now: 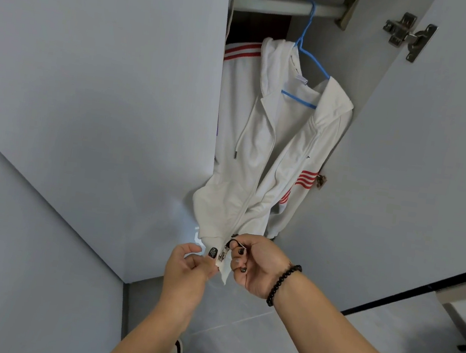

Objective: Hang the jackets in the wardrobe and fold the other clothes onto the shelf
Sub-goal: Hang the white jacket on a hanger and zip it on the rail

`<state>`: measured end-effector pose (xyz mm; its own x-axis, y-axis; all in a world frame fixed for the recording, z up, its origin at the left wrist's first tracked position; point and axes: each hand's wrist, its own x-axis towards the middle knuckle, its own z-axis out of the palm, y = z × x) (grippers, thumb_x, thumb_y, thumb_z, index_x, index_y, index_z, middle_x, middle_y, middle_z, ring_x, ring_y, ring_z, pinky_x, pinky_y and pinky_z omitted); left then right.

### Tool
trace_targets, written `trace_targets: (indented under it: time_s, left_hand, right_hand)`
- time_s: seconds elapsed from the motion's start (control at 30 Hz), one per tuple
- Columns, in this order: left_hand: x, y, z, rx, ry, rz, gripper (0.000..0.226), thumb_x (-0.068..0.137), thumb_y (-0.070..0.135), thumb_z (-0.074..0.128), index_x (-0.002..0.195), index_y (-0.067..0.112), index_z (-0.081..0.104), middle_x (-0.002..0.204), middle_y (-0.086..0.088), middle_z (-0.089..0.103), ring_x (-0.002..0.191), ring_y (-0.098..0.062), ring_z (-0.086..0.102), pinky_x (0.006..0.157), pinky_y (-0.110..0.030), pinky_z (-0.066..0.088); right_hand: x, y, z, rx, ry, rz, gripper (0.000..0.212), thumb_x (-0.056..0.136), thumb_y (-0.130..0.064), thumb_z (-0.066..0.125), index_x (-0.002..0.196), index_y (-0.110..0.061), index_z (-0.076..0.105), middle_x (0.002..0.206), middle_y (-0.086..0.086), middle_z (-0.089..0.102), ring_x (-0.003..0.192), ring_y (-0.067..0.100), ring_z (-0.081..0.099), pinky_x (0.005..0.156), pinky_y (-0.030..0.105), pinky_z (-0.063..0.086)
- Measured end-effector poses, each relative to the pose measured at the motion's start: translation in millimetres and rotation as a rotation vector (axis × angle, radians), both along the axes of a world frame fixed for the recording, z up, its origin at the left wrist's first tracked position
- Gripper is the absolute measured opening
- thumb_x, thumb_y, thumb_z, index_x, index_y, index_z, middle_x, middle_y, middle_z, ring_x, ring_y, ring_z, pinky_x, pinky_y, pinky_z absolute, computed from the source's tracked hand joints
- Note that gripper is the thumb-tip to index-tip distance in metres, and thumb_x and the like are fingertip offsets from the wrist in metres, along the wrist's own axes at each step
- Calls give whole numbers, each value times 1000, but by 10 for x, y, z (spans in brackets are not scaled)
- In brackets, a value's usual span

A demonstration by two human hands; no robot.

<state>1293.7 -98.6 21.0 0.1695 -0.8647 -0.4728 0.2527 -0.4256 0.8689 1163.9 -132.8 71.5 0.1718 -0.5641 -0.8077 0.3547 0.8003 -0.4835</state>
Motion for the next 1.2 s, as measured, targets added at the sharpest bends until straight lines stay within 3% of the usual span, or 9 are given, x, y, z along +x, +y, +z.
trace_targets:
  time_s: [0.17,0.3,0.4,0.53,0.87,0.97,1.03,1.1,1.2]
  left_hand:
    - [-1,-3,2,-10,-41,-4,27,87,-3,62,96,18,50,63,1,65,73,-25,58,68,-27,47]
    - [-12,8,21,-23,-68,-5,27,87,-3,63,94,18,47,64,-3,62,70,-24,55,62,-25,43]
    - [-39,80,32,9,-15,-19,25,88,-5,61,95,14,47,52,4,59,61,-20,56,66,-26,44]
    - [-2,98,15,34,-16,-27,24,87,-8,58,95,12,48,60,-3,56,62,-20,58,67,-25,45]
    - [263,-67,-99,73,-99,-84,23,88,-1,64,97,12,49,51,5,53,54,-12,59,70,-26,48]
    - [326,-170,-158,120,-120,-123,22,87,-4,63,98,9,50,56,-1,56,56,-17,58,71,-29,51]
    - [345,-270,-173,163,-144,-163,19,86,-3,64,96,7,53,66,-8,60,57,-19,59,62,-25,53]
    - [361,-377,-193,151,-293,-263,12,86,4,66,94,11,59,73,-11,63,61,-19,61,61,-27,54]
    - [351,-525,-182,-9,-613,-353,8,87,19,63,89,26,64,88,0,66,77,-14,59,65,-25,48]
  right_hand:
    - [-9,-19,-51,25,7,-28,31,89,-10,47,58,-13,51,45,-6,39,33,7,36,34,13,26]
    - [-72,-117,-54,30,-7,-128,28,89,-8,45,61,-13,50,45,-6,37,34,6,34,34,13,25]
    - [-167,-214,-44,45,-27,-190,26,88,-9,44,63,-14,48,45,-7,35,35,6,32,34,13,25]
    - [-205,-302,-56,34,29,-152,24,87,-9,44,64,-15,48,46,-7,34,37,6,31,33,13,25]
    - [-349,-598,15,-19,77,-210,26,90,-12,43,65,-14,49,43,-8,36,36,6,35,34,14,26]
    - [-311,-626,24,-72,151,-105,26,89,-13,46,63,-15,49,45,-7,37,37,7,36,34,16,29]
    - [-233,-610,7,-113,209,0,28,90,-14,47,62,-15,50,46,-5,39,38,8,37,36,17,31]
    - [-164,-596,8,-133,217,52,30,91,-15,46,61,-15,51,47,-4,39,39,9,37,37,18,32]
    - [-118,-613,48,-137,160,24,30,91,-16,46,62,-15,51,49,-4,40,40,10,38,38,19,34]
